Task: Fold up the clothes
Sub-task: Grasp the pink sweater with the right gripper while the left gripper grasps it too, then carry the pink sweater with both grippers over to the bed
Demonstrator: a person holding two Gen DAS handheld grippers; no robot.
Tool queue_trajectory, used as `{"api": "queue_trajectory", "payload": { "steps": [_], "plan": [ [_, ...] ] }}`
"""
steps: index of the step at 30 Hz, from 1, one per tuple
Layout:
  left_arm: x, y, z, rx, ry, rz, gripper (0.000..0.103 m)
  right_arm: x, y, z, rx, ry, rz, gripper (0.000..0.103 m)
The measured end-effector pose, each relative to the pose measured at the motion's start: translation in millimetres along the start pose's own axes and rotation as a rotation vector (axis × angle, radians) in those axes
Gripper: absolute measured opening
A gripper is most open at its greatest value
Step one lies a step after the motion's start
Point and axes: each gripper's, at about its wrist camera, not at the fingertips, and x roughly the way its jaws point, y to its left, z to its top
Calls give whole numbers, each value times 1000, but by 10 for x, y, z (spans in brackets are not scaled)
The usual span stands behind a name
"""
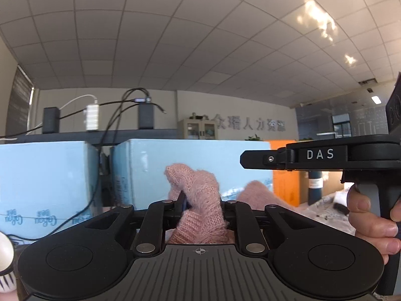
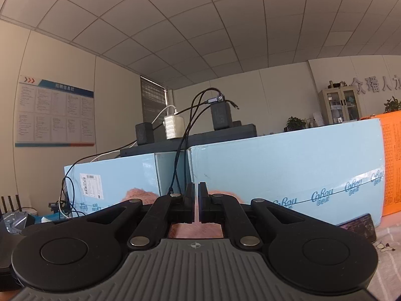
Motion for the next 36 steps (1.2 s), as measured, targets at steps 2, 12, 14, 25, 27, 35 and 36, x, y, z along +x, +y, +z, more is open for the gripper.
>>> {"api": "queue_trajectory", "payload": {
  "steps": [2,12,14,25,27,35,36],
  "plan": [
    [16,-216,-14,80,7,1,16,-172,-144,2,-2,17,-34,3],
    [5,36,-252,-3,114,135,16,-461,-1165,-520,212,294,-235,87],
    [4,141,-295,-46,127,152,16,-390,-1278,-646,250,343,-280,92],
    [-28,192,-343,-81,106,197,16,-419,-1358,-780,267,350,-324,17],
    [-73,116,-263,-51,63,206,16,-463,-1326,-749,232,321,-343,15],
    [-56,-284,61,-14,-25,56,15,-966,-1566,-262,99,92,-515,14],
    [23,-356,38,-17,-4,23,14,-1031,-1656,-207,98,79,-544,14]
  ]
}}
